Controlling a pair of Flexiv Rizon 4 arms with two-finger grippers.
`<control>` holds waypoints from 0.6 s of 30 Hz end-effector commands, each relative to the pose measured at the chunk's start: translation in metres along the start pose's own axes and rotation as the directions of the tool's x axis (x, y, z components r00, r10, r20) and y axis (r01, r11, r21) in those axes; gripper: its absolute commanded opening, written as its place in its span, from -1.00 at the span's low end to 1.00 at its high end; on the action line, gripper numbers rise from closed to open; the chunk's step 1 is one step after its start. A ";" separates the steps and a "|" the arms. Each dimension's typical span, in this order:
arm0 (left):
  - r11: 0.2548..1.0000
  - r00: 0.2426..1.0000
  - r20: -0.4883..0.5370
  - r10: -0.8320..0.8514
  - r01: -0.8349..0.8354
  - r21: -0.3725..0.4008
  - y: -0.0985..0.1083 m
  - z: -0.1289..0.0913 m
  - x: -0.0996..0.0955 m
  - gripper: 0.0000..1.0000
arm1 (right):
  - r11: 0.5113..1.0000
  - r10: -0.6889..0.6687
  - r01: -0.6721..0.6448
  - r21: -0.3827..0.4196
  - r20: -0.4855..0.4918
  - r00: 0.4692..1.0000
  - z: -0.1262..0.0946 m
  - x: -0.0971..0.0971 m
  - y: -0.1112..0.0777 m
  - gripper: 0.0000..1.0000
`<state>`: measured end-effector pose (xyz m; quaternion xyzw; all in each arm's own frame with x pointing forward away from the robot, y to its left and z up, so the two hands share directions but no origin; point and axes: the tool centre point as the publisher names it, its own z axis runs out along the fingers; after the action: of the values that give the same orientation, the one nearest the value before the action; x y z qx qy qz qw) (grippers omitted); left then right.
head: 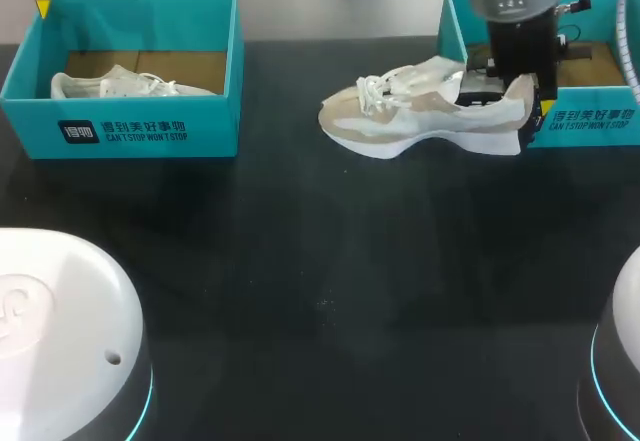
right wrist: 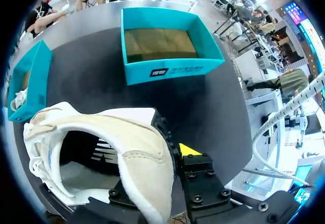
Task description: Take the shoe out of the shoebox, open the shoe tongue, remove and reinsert the insole, then place the shoe into the shoebox
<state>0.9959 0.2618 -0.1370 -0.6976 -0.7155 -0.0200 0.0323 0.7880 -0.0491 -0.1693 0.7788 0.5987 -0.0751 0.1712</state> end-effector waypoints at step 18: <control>1.000 1.000 -0.002 0.001 -0.001 0.000 0.000 -0.001 0.001 1.00 | 0.996 -0.087 0.087 0.015 -0.013 0.996 0.022 0.103 -0.141 -1.00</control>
<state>0.9959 0.2619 -0.1370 -0.6976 -0.7155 -0.0200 0.0323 0.6872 0.0517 -0.2314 0.7545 0.6343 -0.0782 0.1493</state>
